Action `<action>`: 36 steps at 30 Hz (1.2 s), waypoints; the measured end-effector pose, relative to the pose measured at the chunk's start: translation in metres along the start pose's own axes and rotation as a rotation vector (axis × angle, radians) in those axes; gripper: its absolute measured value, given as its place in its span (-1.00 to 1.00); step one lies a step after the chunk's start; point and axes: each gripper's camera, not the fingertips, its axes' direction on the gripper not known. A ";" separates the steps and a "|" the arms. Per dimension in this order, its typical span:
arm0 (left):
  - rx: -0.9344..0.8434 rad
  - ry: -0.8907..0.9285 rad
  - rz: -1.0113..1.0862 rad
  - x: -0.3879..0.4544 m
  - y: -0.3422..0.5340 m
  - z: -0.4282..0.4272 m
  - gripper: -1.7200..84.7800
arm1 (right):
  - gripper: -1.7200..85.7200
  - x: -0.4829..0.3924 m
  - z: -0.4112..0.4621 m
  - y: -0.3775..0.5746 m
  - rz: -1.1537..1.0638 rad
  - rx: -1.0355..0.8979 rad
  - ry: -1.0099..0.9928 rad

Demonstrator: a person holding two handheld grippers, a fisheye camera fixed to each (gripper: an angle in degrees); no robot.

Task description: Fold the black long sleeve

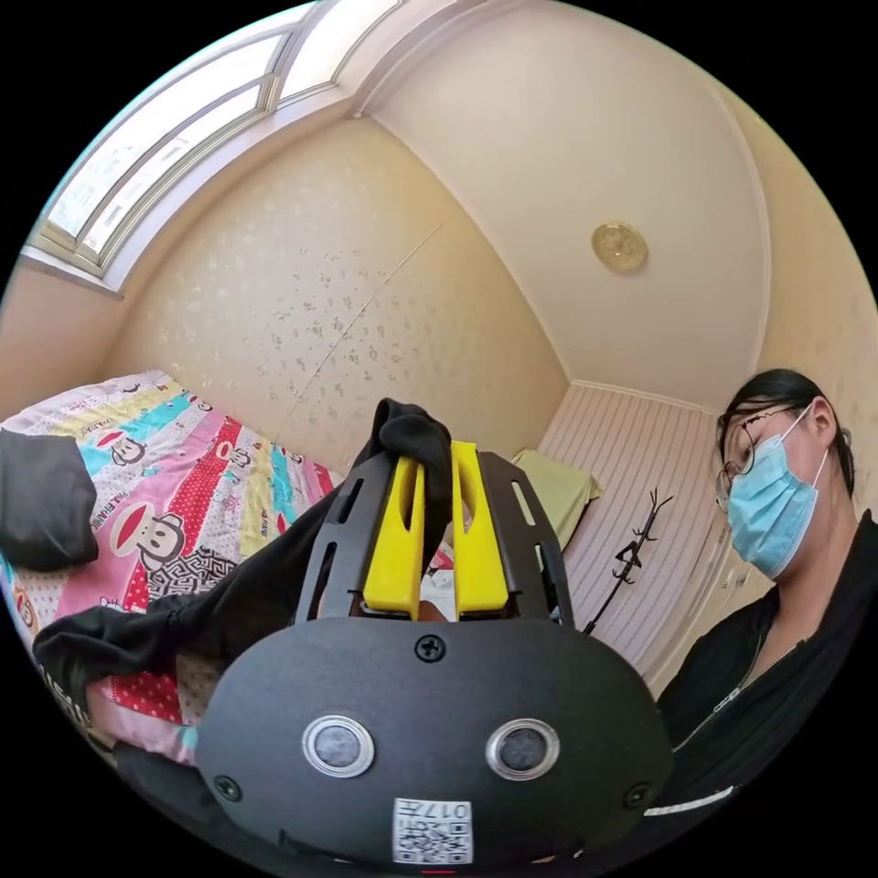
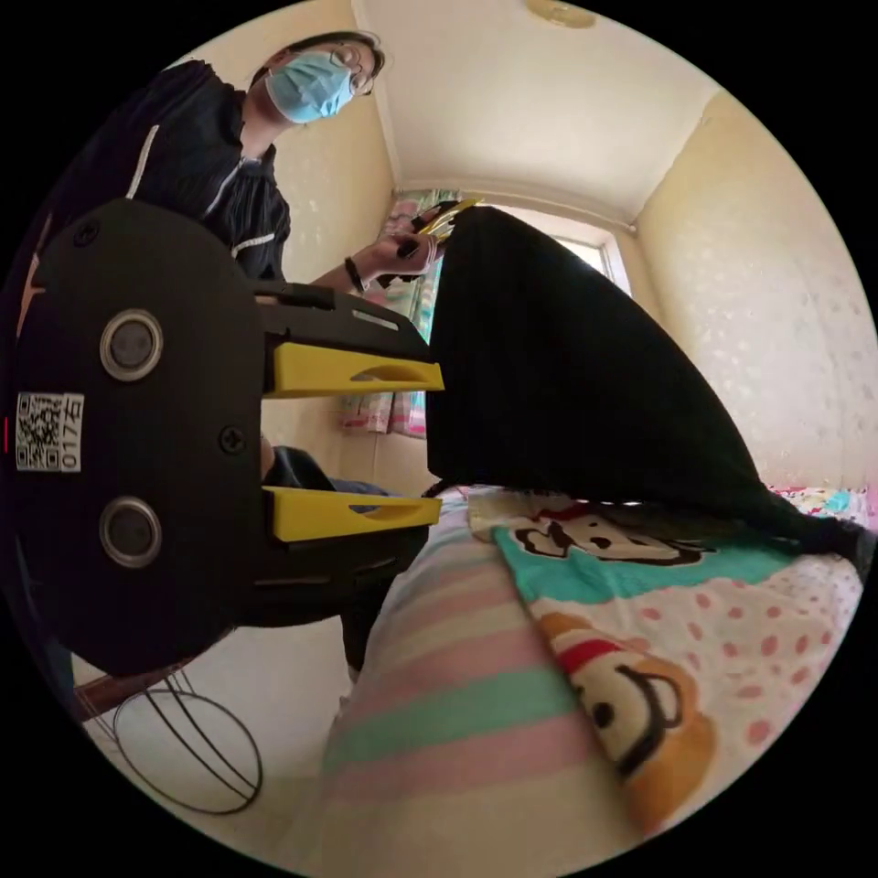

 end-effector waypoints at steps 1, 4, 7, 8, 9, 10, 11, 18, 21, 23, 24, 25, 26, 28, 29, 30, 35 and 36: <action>0.009 0.005 0.006 0.005 -0.006 -0.004 -0.84 | -0.59 0.002 0.002 0.000 -0.002 -0.004 -0.018; 0.037 0.037 0.017 0.017 -0.021 -0.014 -0.84 | -0.55 0.006 0.012 0.001 -0.043 -0.008 -0.118; 0.040 0.083 0.036 0.026 -0.036 -0.020 -0.84 | -0.53 -0.001 0.023 0.007 -0.123 0.017 -0.203; 0.042 0.083 0.043 0.029 -0.041 -0.023 -0.84 | -0.53 0.000 0.027 0.005 -0.127 0.012 -0.263; 0.043 0.080 0.047 0.031 -0.043 -0.024 -0.84 | -0.53 0.001 0.028 0.003 -0.124 0.012 -0.312; 0.046 0.072 0.058 0.033 -0.047 -0.027 -0.84 | -0.53 0.001 0.029 0.003 -0.127 0.016 -0.327; 0.046 0.064 0.070 0.034 -0.050 -0.030 -0.84 | -0.54 -0.001 0.029 0.004 -0.142 0.017 -0.348; 0.068 -0.003 0.060 0.019 -0.065 -0.059 -0.84 | -0.84 -0.034 -0.018 0.017 -0.226 -0.092 -0.547; 0.078 -0.050 0.063 0.011 -0.073 -0.077 -0.84 | -0.93 -0.066 -0.072 0.016 -0.316 -0.129 -0.564; 0.074 -0.061 0.080 0.006 -0.077 -0.093 -0.84 | -0.95 -0.099 -0.116 0.010 -0.404 -0.083 -0.613; 0.074 -0.054 0.083 0.005 -0.078 -0.098 -0.84 | -0.96 -0.128 -0.148 0.006 -0.475 -0.033 -0.639; 0.078 -0.017 0.072 0.003 -0.079 -0.108 -0.84 | -0.96 -0.145 -0.164 0.004 -0.516 -0.004 -0.648; 0.091 0.059 0.036 0.000 -0.079 -0.118 -0.84 | -0.96 -0.186 -0.196 0.004 -0.588 0.078 -0.658; 0.133 0.207 0.000 0.003 -0.079 -0.131 -0.84 | -0.97 -0.264 -0.232 0.011 -0.703 0.169 -0.600; 0.166 0.288 0.032 0.011 -0.081 -0.136 -0.85 | -0.97 -0.323 -0.241 0.019 -0.830 0.133 -0.477; 0.186 0.311 0.052 0.015 -0.083 -0.138 -0.85 | -0.97 -0.377 -0.245 0.031 -0.971 0.113 -0.339; 0.095 0.069 0.131 0.019 -0.117 -0.101 -0.85 | -0.97 -0.485 -0.240 0.021 -1.117 0.230 0.121; 0.065 0.068 0.131 0.011 -0.121 -0.090 -0.85 | -0.97 -0.484 -0.238 -0.010 -1.037 0.235 0.177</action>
